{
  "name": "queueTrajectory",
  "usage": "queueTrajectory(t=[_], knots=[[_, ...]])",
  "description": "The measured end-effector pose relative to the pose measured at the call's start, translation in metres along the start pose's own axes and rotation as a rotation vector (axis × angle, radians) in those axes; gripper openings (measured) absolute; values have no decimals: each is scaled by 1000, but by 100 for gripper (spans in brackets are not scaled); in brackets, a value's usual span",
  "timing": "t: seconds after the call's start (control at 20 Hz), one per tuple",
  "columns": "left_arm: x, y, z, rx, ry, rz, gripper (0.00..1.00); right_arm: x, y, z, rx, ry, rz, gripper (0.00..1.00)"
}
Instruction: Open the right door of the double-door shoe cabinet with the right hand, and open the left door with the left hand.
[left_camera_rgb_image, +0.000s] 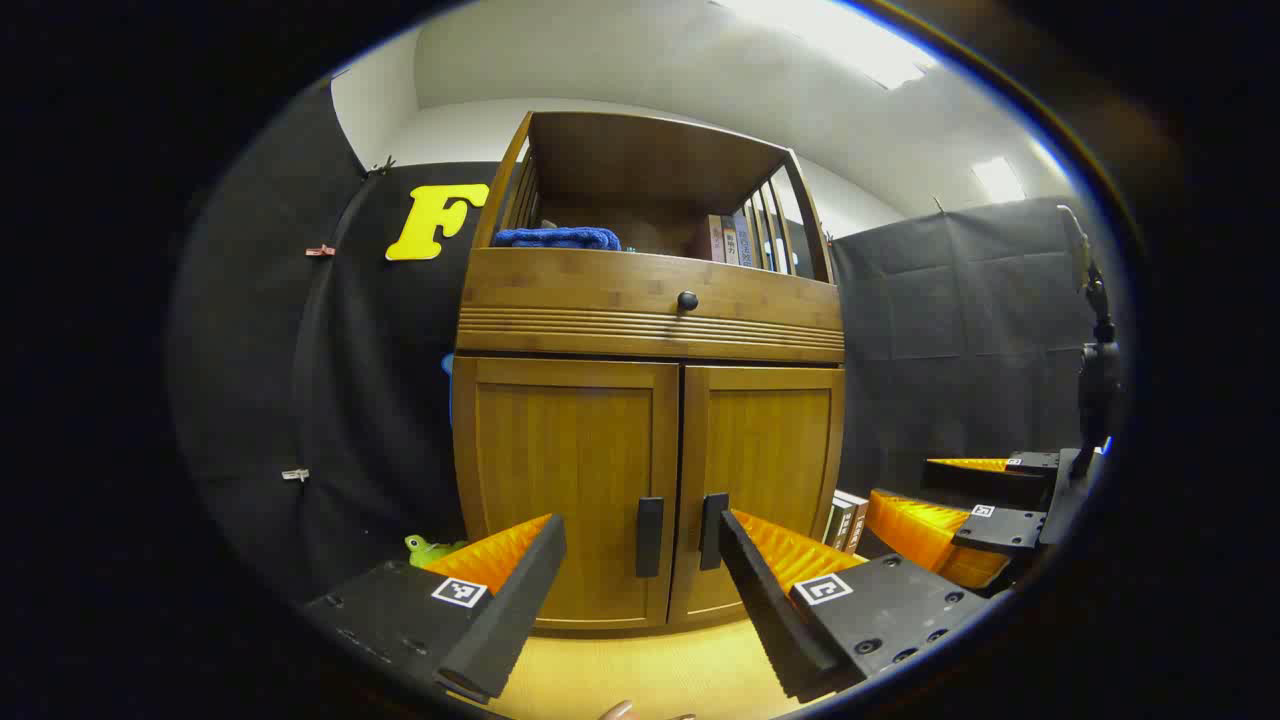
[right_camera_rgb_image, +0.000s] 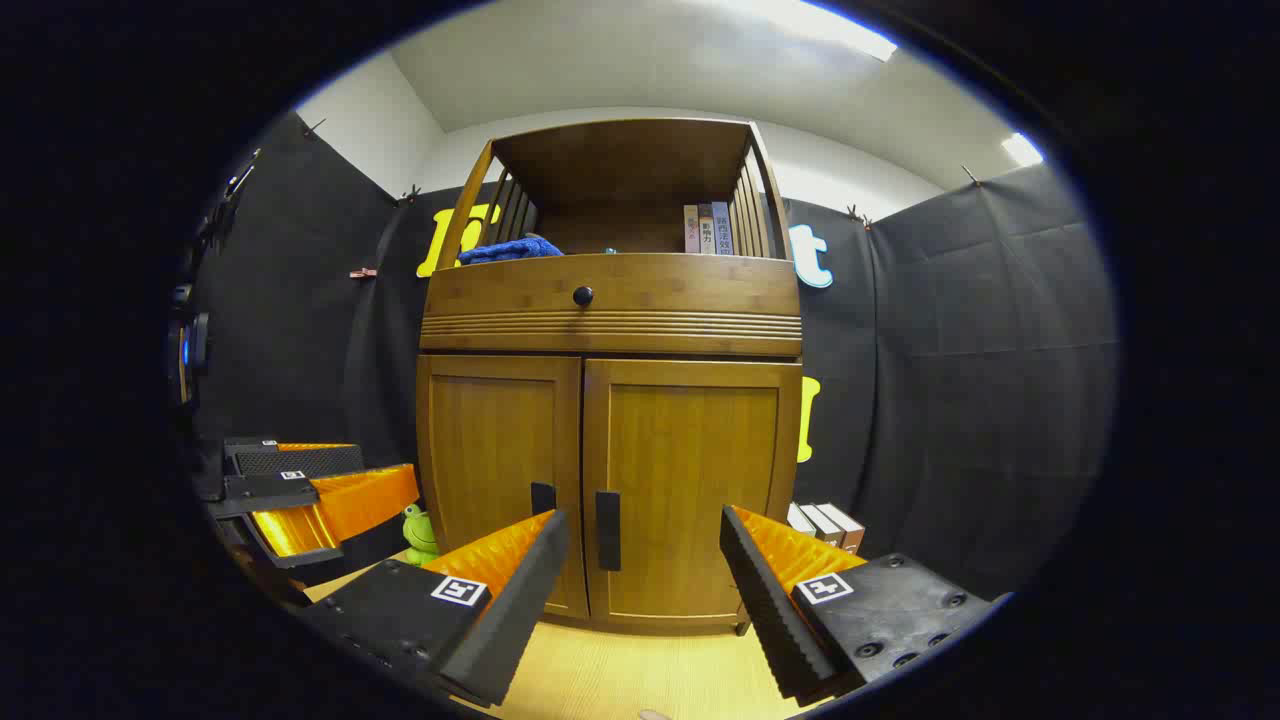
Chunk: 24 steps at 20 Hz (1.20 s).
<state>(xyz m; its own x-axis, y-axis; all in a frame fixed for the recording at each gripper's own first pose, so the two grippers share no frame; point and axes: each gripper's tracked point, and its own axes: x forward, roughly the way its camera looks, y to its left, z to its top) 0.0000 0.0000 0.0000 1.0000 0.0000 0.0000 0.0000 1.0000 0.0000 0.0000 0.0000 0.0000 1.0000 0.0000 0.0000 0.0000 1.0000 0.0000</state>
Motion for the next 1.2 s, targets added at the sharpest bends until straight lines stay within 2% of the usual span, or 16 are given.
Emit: queueTrajectory(t=[0.1, 0.65, 0.9, 0.95, 1.0, 1.05, 1.2], knots=[[0, 2, 0, 3, -2, -4, 95, 0, -2, 0, -10, 3, -18, 97], [-2, 3, -1, -1, -4, -31, 95, 3, 14, 8, 9, -10, 0, 97], [-6, 8, 0, 9, 1, -44, 95, -3, 17, 11, -3, -23, -19, 97], [-7, 9, 0, 8, 0, -48, 95, -5, 20, 12, -8, -23, -19, 95], [-8, 10, 1, 5, 0, -53, 95, -7, 24, 12, -14, -22, -6, 99], [-8, 11, 1, 3, -2, -58, 95, -10, 28, 13, -20, -24, -1, 97], [-14, 12, 0, 5, -2, -75, 95, -15, 21, 13, -35, -23, -52, 97]])
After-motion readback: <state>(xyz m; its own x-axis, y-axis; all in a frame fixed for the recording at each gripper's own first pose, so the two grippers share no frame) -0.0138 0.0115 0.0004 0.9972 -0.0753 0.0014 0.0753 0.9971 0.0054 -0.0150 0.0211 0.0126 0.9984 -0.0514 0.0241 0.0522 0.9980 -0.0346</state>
